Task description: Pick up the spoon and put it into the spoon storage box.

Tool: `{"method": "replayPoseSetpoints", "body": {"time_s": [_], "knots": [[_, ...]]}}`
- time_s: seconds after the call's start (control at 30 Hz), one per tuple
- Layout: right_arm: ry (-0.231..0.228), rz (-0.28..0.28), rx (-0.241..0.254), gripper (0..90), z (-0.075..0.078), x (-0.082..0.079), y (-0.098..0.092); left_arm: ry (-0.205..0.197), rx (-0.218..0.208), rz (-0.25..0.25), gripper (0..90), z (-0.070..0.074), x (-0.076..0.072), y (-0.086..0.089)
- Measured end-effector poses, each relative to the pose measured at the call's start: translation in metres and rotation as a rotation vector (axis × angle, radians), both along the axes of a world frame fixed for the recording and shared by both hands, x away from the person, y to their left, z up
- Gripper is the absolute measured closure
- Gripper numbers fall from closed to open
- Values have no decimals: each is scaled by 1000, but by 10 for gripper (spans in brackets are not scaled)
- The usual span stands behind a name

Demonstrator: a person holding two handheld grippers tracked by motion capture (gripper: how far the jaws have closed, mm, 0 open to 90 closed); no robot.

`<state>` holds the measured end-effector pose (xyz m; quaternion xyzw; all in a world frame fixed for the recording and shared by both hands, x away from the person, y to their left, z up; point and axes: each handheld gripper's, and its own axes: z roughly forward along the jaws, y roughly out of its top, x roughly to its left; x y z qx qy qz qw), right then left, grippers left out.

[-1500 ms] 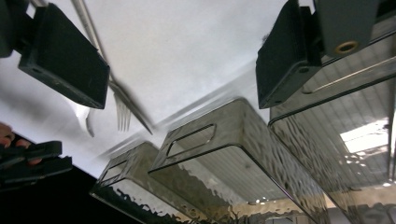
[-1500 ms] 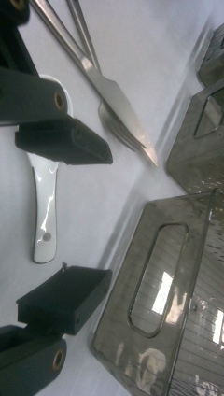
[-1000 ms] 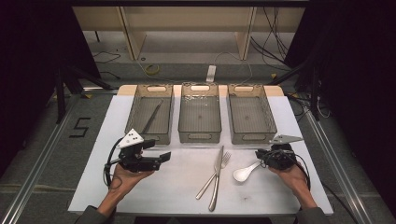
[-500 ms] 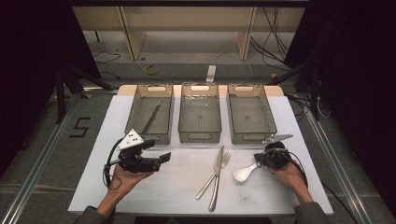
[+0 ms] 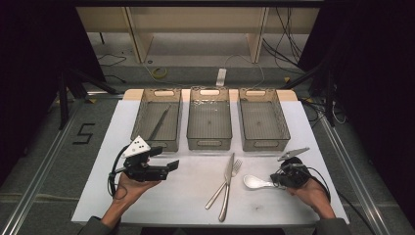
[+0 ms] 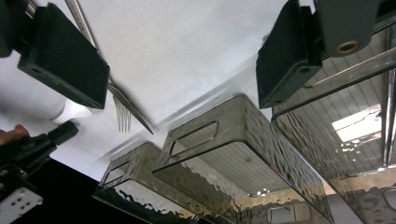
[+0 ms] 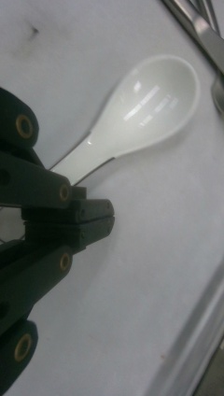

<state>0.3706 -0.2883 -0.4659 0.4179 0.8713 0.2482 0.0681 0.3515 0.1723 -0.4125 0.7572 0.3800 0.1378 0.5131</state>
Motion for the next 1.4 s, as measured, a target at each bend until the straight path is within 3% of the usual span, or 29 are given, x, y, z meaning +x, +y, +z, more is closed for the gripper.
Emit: {"method": "replayPoseSetpoints", "body": {"time_s": [0.37,0.43,0.53,0.67,0.83,1.1,1.4], "knots": [[0,36,20,895,6,-34,3,-7,3,-12,170,1,-1,-1],[-23,21,18,856,11,-37,2,-6,4,-12,170,0,-1,-1],[-55,30,58,739,19,-38,4,-8,4,-10,170,1,0,-1],[-39,74,29,592,19,-40,16,-7,1,-8,170,1,0,-1],[-9,96,-31,516,14,-40,29,-12,5,-11,170,1,-1,-1],[22,119,-120,577,6,-31,39,-16,7,-10,170,2,-1,0],[20,131,-142,711,5,-31,39,-16,-3,-8,170,2,-1,1]]}}
